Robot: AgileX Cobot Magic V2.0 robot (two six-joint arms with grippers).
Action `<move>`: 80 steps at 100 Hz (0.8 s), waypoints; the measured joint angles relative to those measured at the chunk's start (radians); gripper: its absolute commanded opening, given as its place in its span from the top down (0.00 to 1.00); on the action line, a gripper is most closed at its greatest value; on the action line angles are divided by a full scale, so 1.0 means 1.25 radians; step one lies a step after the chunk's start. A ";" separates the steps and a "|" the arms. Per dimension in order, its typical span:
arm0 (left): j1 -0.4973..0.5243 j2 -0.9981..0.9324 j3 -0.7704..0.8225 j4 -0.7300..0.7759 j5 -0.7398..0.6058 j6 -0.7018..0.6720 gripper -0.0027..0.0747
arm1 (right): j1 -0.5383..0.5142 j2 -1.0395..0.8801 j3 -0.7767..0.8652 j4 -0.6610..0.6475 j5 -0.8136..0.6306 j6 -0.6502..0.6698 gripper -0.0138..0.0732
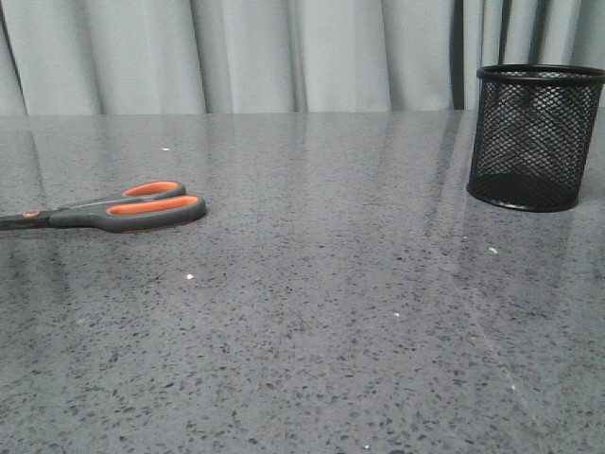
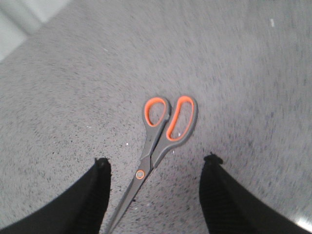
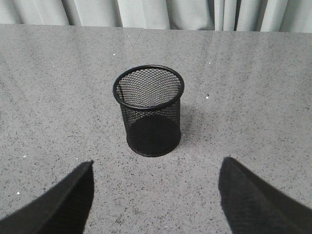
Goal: Put scissors into bucket
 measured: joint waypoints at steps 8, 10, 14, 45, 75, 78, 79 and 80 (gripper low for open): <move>-0.039 0.091 -0.059 0.035 0.050 0.060 0.47 | 0.000 0.000 0.000 0.000 -0.002 0.000 0.26; -0.048 0.115 -0.071 0.040 0.059 0.075 0.47 | 0.000 0.000 0.000 0.000 -0.003 0.000 0.26; -0.062 0.158 -0.094 0.049 0.069 0.101 0.47 | 0.001 0.000 0.000 0.000 -0.003 0.000 0.26; -0.077 0.369 -0.157 0.108 0.080 0.193 0.47 | 0.052 0.000 0.000 0.000 -0.007 0.000 0.26; -0.073 0.397 -0.159 0.137 0.028 0.205 0.47 | 0.077 0.001 0.000 0.000 -0.007 0.000 0.26; -0.073 0.397 -0.159 0.138 0.026 0.205 0.47 | 0.077 0.001 0.000 0.000 -0.008 0.000 0.26; -0.073 0.397 -0.159 0.138 0.026 0.205 0.47 | 0.077 0.001 0.000 0.000 -0.008 0.000 0.26; -0.073 0.397 -0.159 0.138 0.026 0.205 0.47 | 0.077 0.001 0.000 0.000 -0.008 0.000 0.26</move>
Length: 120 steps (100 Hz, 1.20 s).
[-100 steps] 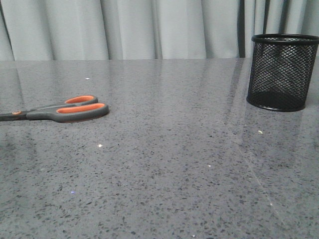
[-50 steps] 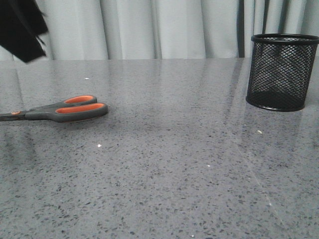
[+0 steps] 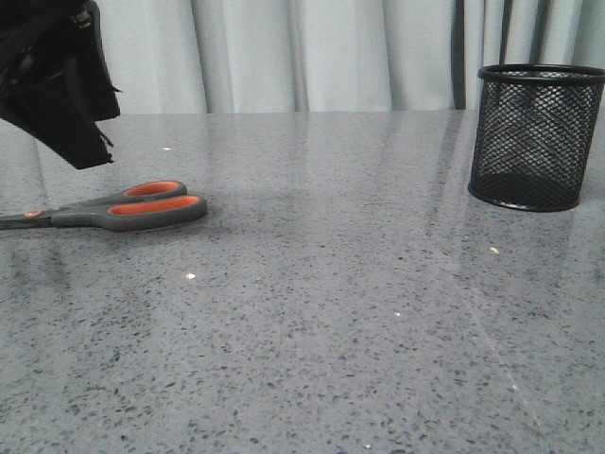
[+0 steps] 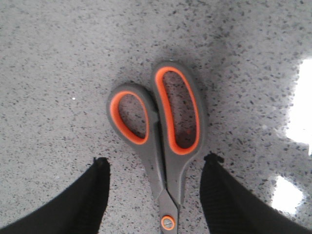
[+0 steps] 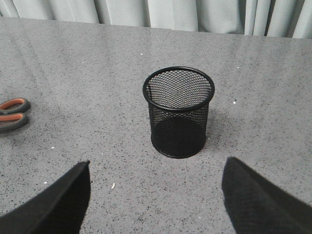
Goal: Put scissors into bucket
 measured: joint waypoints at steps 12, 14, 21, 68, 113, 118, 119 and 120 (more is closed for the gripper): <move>0.000 0.000 0.000 0.000 0.015 -0.053 0.46 | 0.000 0.000 0.000 0.000 -0.008 0.000 0.26; 0.000 0.000 0.000 0.000 0.020 -0.060 0.46 | 0.000 0.000 0.000 0.000 -0.008 0.000 0.26; 0.000 0.000 -0.001 0.014 0.038 -0.074 0.46 | 0.000 0.000 0.000 0.000 -0.015 0.000 0.26; 0.172 0.007 -0.001 -0.194 0.130 0.117 0.46 | 0.031 0.000 0.000 0.000 -0.054 0.000 0.26; 0.177 0.090 -0.001 -0.237 0.121 0.224 0.46 | 0.033 0.010 0.000 0.000 -0.054 0.000 0.26; 0.177 0.102 -0.001 -0.237 0.114 0.224 0.46 | 0.033 0.010 0.000 0.000 -0.054 0.000 0.26; 0.177 0.104 -0.001 -0.237 0.115 0.224 0.46 | 0.033 0.010 0.000 0.000 -0.054 0.000 0.26; 0.177 0.107 -0.001 -0.237 0.111 0.224 0.46 | 0.033 0.010 0.000 0.000 -0.054 0.000 0.26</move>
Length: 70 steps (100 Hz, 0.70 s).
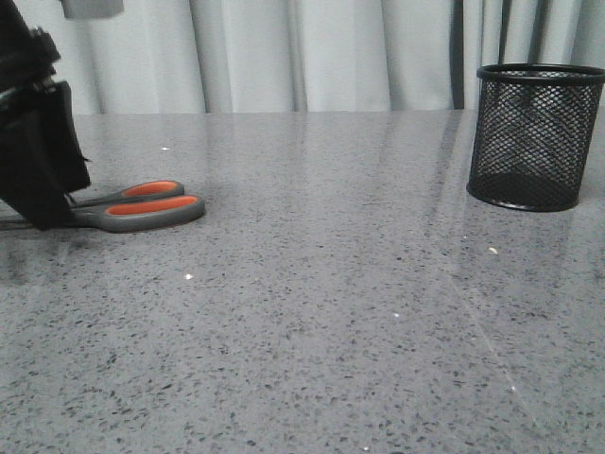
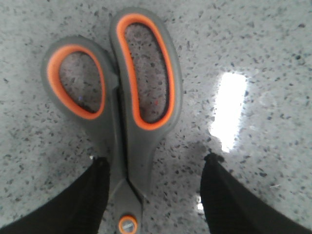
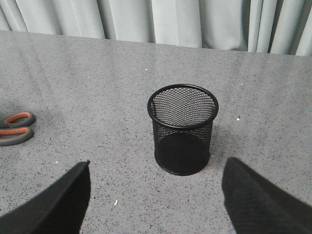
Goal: Put scissors into bucket
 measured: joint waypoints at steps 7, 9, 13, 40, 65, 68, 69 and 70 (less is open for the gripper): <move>0.000 0.016 -0.006 0.000 -0.009 0.001 0.46 | 0.000 0.000 0.000 0.000 0.000 0.000 0.26; 0.000 0.020 -0.009 0.000 -0.010 0.001 0.46 | 0.000 0.000 0.000 0.000 0.001 0.000 0.26; 0.000 0.028 -0.017 0.002 -0.016 0.001 0.46 | 0.000 0.000 0.000 0.000 0.001 0.000 0.26; 0.000 0.073 -0.051 -0.010 -0.019 0.001 0.46 | 0.000 0.000 0.000 0.000 0.003 0.000 0.26; 0.000 0.084 -0.059 -0.036 -0.009 0.001 0.61 | 0.002 0.000 0.000 0.000 0.006 0.000 0.26; 0.000 0.084 -0.059 -0.039 -0.002 0.001 0.64 | 0.002 0.000 0.000 0.000 0.006 0.000 0.26; 0.000 0.084 -0.059 -0.040 -0.003 0.001 0.66 | 0.002 0.000 0.000 0.000 0.006 0.000 0.26; 0.000 0.084 -0.059 -0.042 0.001 0.001 0.67 | 0.002 0.000 0.000 0.000 0.006 0.000 0.26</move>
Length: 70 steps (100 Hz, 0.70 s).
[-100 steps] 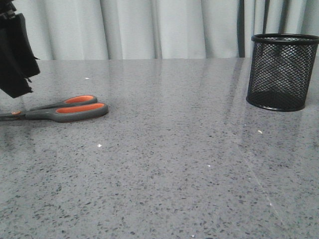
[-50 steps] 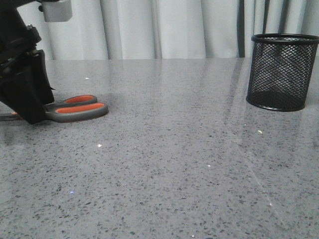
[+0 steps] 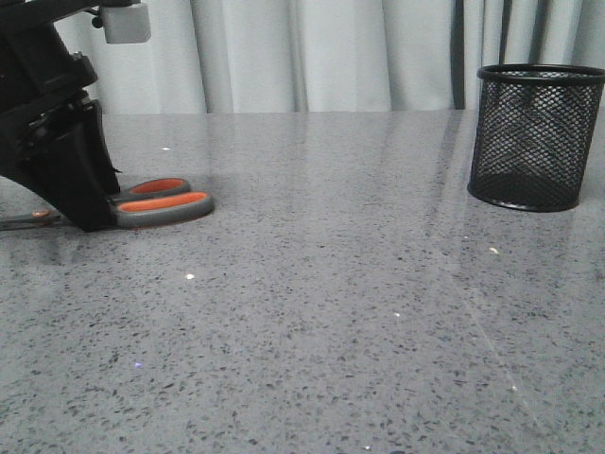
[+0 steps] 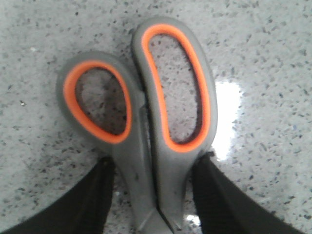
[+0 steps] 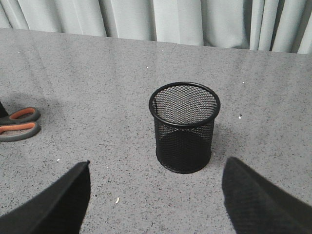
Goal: Put scissors into bucket
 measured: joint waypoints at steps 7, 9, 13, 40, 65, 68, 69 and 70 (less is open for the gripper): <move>0.000 0.001 0.000 -0.007 0.011 0.000 0.75 | 0.000 0.000 0.000 0.000 0.000 0.000 0.26; 0.000 0.001 0.000 -0.009 0.010 0.000 0.77 | 0.000 0.000 0.000 0.000 0.000 0.000 0.26; 0.000 0.001 0.000 -0.011 0.011 -0.005 0.79 | 0.000 0.000 0.000 0.000 0.000 0.000 0.26; 0.000 0.000 -0.019 -0.031 0.015 -0.015 0.84 | 0.000 0.000 0.000 0.017 0.000 0.000 0.26; 0.000 -0.049 -0.110 -0.112 0.021 -0.015 0.84 | 0.000 0.000 0.000 0.097 0.001 -0.014 0.26; -0.002 -0.058 -0.122 -0.118 0.022 -0.015 0.84 | 0.000 0.000 0.000 0.125 0.001 -0.039 0.26; -0.005 -0.060 -0.128 -0.120 0.022 -0.015 0.84 | 0.000 0.000 0.000 0.133 0.001 -0.046 0.26; -0.006 -0.065 -0.131 -0.120 0.022 -0.015 0.84 | 0.000 0.000 0.000 0.150 0.001 -0.060 0.26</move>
